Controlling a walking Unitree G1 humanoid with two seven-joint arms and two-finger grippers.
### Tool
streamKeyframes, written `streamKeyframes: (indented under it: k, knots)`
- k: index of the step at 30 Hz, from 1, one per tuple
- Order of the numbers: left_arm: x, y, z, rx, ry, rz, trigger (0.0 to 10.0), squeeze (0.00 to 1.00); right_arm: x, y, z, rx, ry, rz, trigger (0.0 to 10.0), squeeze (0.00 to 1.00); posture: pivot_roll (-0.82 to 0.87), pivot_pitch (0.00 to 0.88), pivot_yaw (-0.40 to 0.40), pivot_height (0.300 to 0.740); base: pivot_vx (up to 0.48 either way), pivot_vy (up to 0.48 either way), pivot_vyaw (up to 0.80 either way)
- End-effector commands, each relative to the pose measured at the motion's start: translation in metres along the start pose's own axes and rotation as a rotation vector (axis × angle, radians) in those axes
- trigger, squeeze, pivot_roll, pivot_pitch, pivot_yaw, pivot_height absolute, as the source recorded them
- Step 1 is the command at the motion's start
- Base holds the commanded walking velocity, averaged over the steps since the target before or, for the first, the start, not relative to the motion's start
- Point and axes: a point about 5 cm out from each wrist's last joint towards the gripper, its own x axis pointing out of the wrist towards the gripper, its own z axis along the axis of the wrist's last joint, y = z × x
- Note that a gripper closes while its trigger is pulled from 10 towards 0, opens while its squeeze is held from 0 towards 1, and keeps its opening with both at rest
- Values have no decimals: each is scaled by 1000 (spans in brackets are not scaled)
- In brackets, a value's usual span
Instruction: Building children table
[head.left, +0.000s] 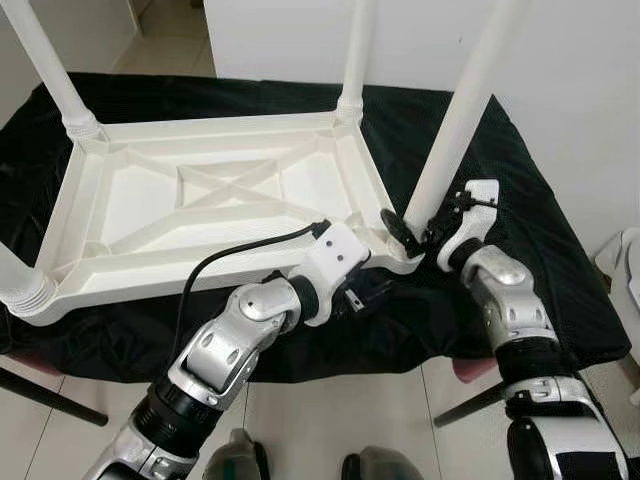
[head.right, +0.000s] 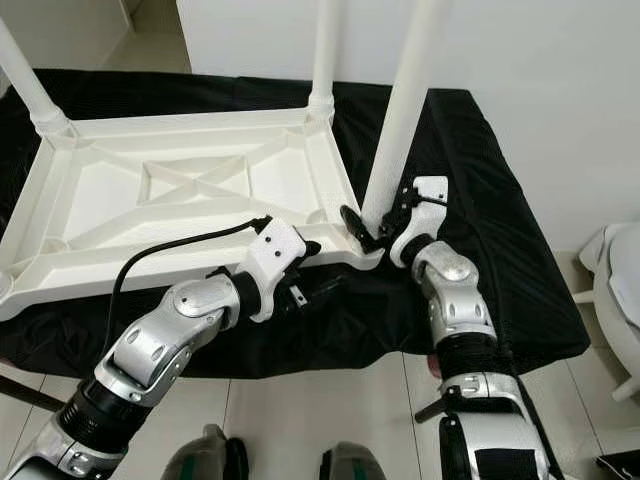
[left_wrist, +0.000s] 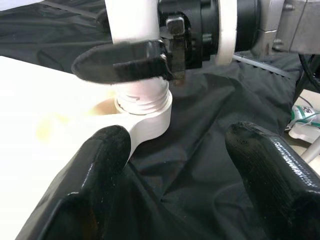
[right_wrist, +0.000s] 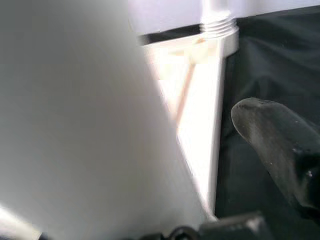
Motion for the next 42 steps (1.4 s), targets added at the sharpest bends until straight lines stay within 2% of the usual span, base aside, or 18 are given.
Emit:
streamKeyframes:
  k: [1, 4, 5, 6, 7, 8, 9, 10, 11, 12, 24, 25, 26, 27, 32, 34, 40, 42]
  knots:
    - [-1, 1, 0, 4, 3, -31, 10000, 0, 1, 5, -7, 5, 28, 83, 10000, 0, -143, 9, 1, 740, 0, 0, 0]
    - [-2, 2, 1, 4, 3, -25, 10000, 0, 1, 6, -12, 5, 43, 146, 10000, 0, -138, 13, 1, 740, 0, 0, 0]
    - [-2, 3, 1, 5, 2, -24, 10000, 0, 1, 7, -13, 7, 48, 172, 9451, 0, -137, 13, 1, 740, 0, 0, 0]
    - [-2, 3, 1, 5, 2, -24, 10000, 0, 1, 7, -13, 7, 48, 172, 9451, 0, -137, 13, 1, 740, 0, 0, 0]
    - [-2, 3, 1, 5, 2, -22, 10000, 0, 1, 7, -15, 2, 54, 186, 8431, 0, -136, 14, 0, 740, 0, 0, 0]
    - [-2, 3, 1, 5, 2, -22, 10000, 0, 1, 7, -15, 2, 54, 186, 8431, 0, -136, 14, 0, 740, 0, 0, 0]
    - [-2, 3, 1, 5, 2, -20, 10000, 0, 1, 7, -16, -2, 58, 200, 4353, 0, -136, 14, -1, 740, 0, 0, 0]
    - [-2, 3, 1, 4, 2, -18, 10000, 0, 0, 6, -18, -8, 64, 202, 2353, 0, -137, 15, -2, 740, 0, 0, 0]
    - [-2, 3, 1, 4, 2, -18, 10000, 0, 0, 6, -18, -8, 64, 202, 2353, 0, -137, 15, -2, 740, 0, 0, 0]
    - [-2, 3, 1, 4, 1, -17, 10000, 0, 0, 5, -19, -12, 64, 208, 0, 0, -137, 15, -2, 740, 0, 0, 0]
    - [-1, 2, 2, 0, -2, -17, 10000, 0, -6, -1, -26, -1, 73, 219, 0, 0, -144, 21, -5, 740, 0, 0, 0]
    - [-1, 2, 2, -1, -3, -18, 10000, 0, -7, -2, -27, 1, 75, 212, 4549, 0, -147, 23, -6, 740, 0, 0, 0]
    - [-1, 2, 2, -1, -3, -18, 10000, 0, -7, -2, -27, 1, 75, 212, 4549, 0, -147, 23, -6, 740, 0, 0, 0]
    - [-1, 1, 2, -3, -4, -18, 10000, 0, -7, 0, -28, 7, 79, 181, 10000, 0, -149, 26, -10, 740, 0, 0, 0]
    - [-1, 0, 1, -7, -5, -19, 10000, 0, -4, 2, -31, 6, 109, 42, 10000, 0, -152, 30, -13, 740, 0, 0, 0]
    - [-1, -1, 1, -10, -6, -20, 10000, 0, 1, 6, -28, 47, 103, -110, 10000, 0, -154, 36, -14, 740, 0, 0, 0]
    - [-1, -2, 1, -13, -6, -21, 10000, 0, 3, 12, -21, 103, 83, -252, 10000, 0, -159, 38, -12, 740, 0, 0, 0]
    - [-1, -2, 0, -13, -5, -25, 10000, 0, 2, 18, -17, 120, 95, -407, 10000, 0, -160, 37, -11, 740, 0, 0, 0]
